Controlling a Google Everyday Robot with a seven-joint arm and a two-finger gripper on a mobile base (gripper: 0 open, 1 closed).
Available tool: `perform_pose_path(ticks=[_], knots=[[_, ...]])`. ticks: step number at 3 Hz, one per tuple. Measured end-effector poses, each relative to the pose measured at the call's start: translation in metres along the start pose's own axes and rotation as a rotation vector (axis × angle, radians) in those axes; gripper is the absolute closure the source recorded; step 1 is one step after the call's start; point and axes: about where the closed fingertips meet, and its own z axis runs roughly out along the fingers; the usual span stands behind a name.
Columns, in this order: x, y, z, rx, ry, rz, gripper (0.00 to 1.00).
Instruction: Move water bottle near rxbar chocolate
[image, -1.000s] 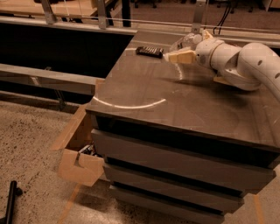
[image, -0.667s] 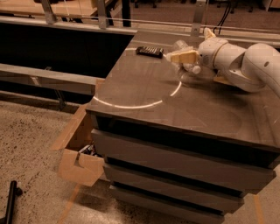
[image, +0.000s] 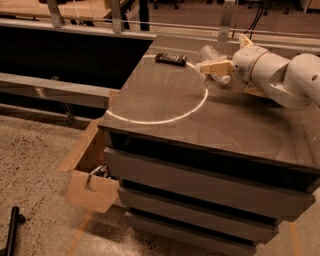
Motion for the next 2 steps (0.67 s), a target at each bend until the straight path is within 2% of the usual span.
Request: perform_pose_path(ticks=[1,2], knots=[[0.0,-0.007,-0.022,0.021,0.006,-0.004,0.0],[0.0,-0.022,-0.061,0.074,0.033,-0.02,0.0]])
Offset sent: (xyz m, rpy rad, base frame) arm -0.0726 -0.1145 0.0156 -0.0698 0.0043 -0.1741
